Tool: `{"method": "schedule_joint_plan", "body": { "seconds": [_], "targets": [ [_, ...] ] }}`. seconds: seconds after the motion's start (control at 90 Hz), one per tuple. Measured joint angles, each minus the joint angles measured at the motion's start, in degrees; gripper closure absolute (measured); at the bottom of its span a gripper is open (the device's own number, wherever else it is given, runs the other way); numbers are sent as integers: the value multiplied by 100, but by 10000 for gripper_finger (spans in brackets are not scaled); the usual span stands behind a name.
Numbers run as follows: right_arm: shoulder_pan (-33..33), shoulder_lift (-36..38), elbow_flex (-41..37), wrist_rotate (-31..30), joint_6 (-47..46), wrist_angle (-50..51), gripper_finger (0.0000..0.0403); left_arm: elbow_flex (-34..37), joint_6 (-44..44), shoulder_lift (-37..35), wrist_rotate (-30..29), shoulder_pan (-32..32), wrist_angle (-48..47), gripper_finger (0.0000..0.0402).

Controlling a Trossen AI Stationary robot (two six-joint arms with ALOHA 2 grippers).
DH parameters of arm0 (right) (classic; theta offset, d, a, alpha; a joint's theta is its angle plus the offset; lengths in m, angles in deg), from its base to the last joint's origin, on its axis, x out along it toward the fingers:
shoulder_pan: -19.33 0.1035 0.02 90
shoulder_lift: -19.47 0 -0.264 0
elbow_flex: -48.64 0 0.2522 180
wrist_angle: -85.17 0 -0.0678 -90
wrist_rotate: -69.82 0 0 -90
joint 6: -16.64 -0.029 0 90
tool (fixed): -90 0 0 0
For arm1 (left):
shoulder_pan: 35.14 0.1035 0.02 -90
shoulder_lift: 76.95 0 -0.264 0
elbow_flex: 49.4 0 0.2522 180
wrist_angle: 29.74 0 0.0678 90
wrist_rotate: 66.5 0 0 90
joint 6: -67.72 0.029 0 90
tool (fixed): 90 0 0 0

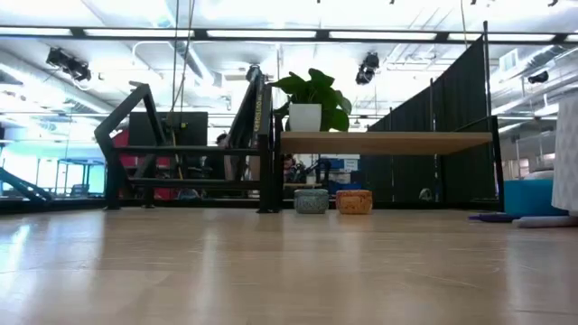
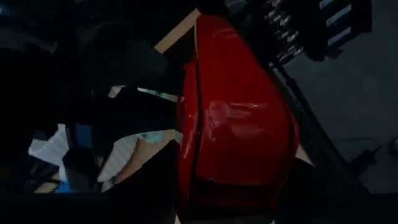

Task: Stock shelves
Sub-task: Remove the red stapler from under the shelf

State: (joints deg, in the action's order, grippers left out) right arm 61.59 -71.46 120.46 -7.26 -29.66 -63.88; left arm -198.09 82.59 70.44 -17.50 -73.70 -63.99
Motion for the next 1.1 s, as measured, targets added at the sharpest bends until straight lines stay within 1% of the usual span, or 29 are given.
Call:
{"method": "schedule_joint_plan", "body": {
  "seconds": [0.067, 0.156, 0.2, 0.278, 0.389, 0.467, 0.567, 0.633, 0.756, 0.867, 0.922, 1.011, 1.1],
  "targets": [
    [-9, -2, -1, -180, -12, 218, 313, 0, -196, 0, 29, 38, -218, 253],
    [-55, 5, 0, -375, -66, 558, 281, 0, -429, 0, 170, 56, -581, 254],
    [-102, 11, 0, -358, -87, 805, 265, 29, -489, 1, 266, 59, -723, 255],
    [-248, 55, -2, -213, -241, 1214, 238, 114, -711, 2, 384, 86, -708, 255],
    [-426, 261, -2, -236, -398, 1596, 219, 315, -1039, -33, 568, 149, -622, 255],
    [-483, 557, -9, -500, -387, 1729, 218, 468, -1432, -33, 722, 212, -588, 255],
    [-409, 1110, -7, -1123, -405, 1735, 227, 661, -1908, -33, 1101, 376, -285, 257],
    [-289, 1527, -7, -1622, -473, 1702, 236, 783, -2249, -31, 1483, 521, 63, 257],
    [61, 2256, -7, -2575, -606, 1517, 252, 1129, -2680, -20, 2253, 862, 1052, 258],
    [497, 2751, -7, -3512, -583, 1258, 266, 1452, -2782, 8, 2669, 1158, 2027, 259],
    [709, 2915, -4, -3947, -508, 1092, 271, 1632, -2808, 16, 2707, 1285, 2542, 260],
    [1018, 3066, -4, -4484, -375, 901, 278, 1768, -2900, 142, 2511, 1463, 3277, 261],
    [1223, 3110, -4, -4834, -227, 705, 282, 1760, -2930, 290, 2439, 1591, 3583, 262]
  ]
}}
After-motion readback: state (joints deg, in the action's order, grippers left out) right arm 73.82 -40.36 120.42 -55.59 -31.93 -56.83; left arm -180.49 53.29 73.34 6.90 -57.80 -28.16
